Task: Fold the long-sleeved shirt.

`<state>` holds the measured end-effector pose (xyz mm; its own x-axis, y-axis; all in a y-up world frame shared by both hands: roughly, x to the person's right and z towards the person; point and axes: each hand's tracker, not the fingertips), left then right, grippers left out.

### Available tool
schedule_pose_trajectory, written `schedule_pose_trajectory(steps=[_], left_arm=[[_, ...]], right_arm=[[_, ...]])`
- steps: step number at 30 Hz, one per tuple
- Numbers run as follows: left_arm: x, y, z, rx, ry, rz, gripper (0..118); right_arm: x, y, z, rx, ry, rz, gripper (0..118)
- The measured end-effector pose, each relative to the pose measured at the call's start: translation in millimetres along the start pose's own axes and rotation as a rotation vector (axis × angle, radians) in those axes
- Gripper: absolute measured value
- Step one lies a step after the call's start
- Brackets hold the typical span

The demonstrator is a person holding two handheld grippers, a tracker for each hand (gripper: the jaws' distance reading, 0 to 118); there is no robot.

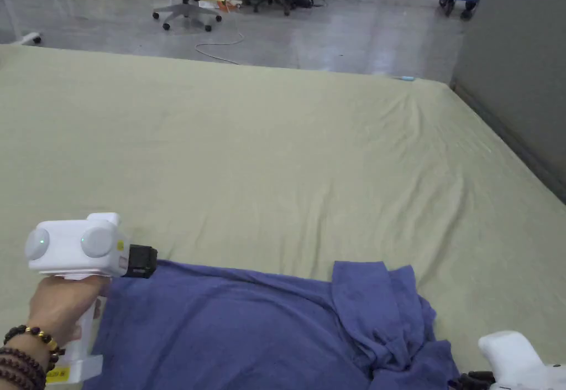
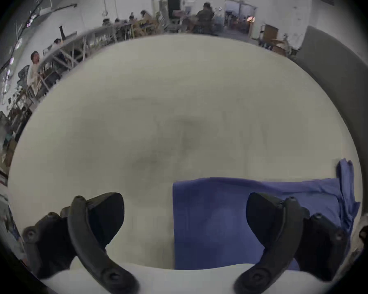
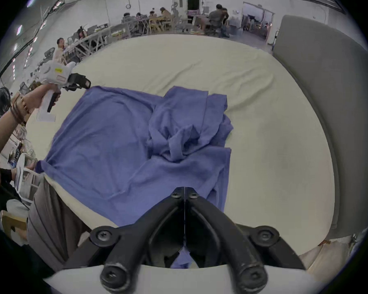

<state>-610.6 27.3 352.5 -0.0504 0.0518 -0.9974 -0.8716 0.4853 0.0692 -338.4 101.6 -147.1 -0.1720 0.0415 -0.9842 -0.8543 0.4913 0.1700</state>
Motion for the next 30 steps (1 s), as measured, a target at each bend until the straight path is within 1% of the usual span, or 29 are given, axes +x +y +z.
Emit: schedule_pose_trajectory(steps=[1, 2, 3, 4, 5, 6, 8, 9, 10, 11, 12, 13, 16, 18, 19, 20, 21, 22, 23, 24, 25, 27, 28, 30], left_arm=[[0.6, -1.5, -7.6, -0.014, -0.001, 0.021, 105], [2.9, -3.4, -12.5, -0.016, 0.004, 0.011, 97], [11.2, -10.8, -7.6, -0.003, 0.043, -0.016, 94], [17.0, -13.7, -1.0, 0.038, 0.059, -0.045, 69], [23.6, -13.7, 9.5, 0.06, 0.039, -0.072, 23], [29.6, -14.3, 21.6, 0.08, 0.0, -0.096, 0], [37.9, -18.5, 43.7, 0.122, -0.016, -0.116, 0], [40.3, -20.0, 55.3, 0.144, -0.035, -0.121, 0], [42.1, -21.0, 65.4, 0.162, -0.056, -0.127, 0], [38.9, -22.4, 76.0, 0.181, -0.08, -0.136, 0], [39.0, -24.0, 85.8, 0.191, -0.087, -0.137, 0], [39.2, -25.4, 93.0, 0.197, -0.088, -0.141, 0], [32.6, -30.5, 108.5, 0.213, -0.097, -0.149, 0], [31.8, -34.7, 113.2, 0.223, -0.097, -0.168, 0], [28.6, -37.0, 112.2, 0.237, -0.094, -0.183, 0], [27.8, -39.2, 111.6, 0.253, -0.086, -0.202, 0], [27.5, -40.4, 110.5, 0.252, -0.07, -0.209, 0], [26.9, -40.3, 108.7, 0.235, -0.051, -0.208, 0], [25.0, -41.8, 106.7, 0.22, -0.049, -0.202, 0], [22.2, -42.8, 105.6, 0.213, -0.059, -0.191, 0], [20.0, -43.7, 106.0, 0.209, -0.065, -0.179, 0], [16.6, -45.2, 111.9, 0.203, -0.071, -0.171, 0], [15.2, -46.7, 117.9, 0.207, -0.072, -0.17, 0], [8.9, -51.9, 140.2, 0.257, -0.105, -0.167, 0]], right_arm=[[5.4, 3.6, 1.7, -0.001, -0.009, 0.002, 0], [8.2, 8.1, -1.8, 0.0, -0.017, -0.002, 0], [11.0, 14.9, -6.3, 0.004, -0.025, -0.011, 0], [13.3, 21.8, -10.3, 0.011, -0.027, -0.021, 0], [16.9, 31.4, -11.4, 0.025, -0.031, -0.031, 0], [18.7, 40.8, -15.6, 0.036, -0.036, -0.033, 0], [21.1, 60.2, -28.0, 0.047, -0.05, -0.026, 1], [23.9, 73.9, -34.5, 0.059, -0.055, -0.022, 15], [28.6, 86.8, -42.2, 0.07, -0.055, -0.029, 51], [34.1, 101.9, -52.5, 0.088, -0.05, -0.047, 72], [40.9, 119.9, -67.3, 0.085, -0.043, -0.07, 76], [47.8, 134.8, -80.8, 0.068, -0.039, -0.084, 77], [60.7, 175.9, -126.5, -0.005, -0.084, -0.098, 74], [61.9, 193.7, -150.7, -0.038, -0.101, -0.109, 74], [63.0, 196.2, -163.4, -0.061, -0.103, -0.139, 71], [62.4, 198.1, -177.5, -0.107, -0.115, -0.166, 63], [58.3, 195.5, -189.2, -0.167, -0.133, -0.177, 47], [54.1, 190.5, -197.1, -0.211, -0.117, -0.176, 20], [50.0, 186.5, -196.4, -0.164, -0.093, -0.174, 10], [46.8, 188.1, -189.5, -0.139, -0.103, -0.161, 3], [42.9, 187.6, -177.3, -0.149, -0.117, -0.157, 2], [46.2, 188.6, -155.4, -0.125, -0.098, -0.162, 2], [47.5, 187.9, -141.0, -0.068, -0.09, -0.162, 2], [48.5, 180.7, -95.3, 0.03, -0.033, -0.157, 2]])
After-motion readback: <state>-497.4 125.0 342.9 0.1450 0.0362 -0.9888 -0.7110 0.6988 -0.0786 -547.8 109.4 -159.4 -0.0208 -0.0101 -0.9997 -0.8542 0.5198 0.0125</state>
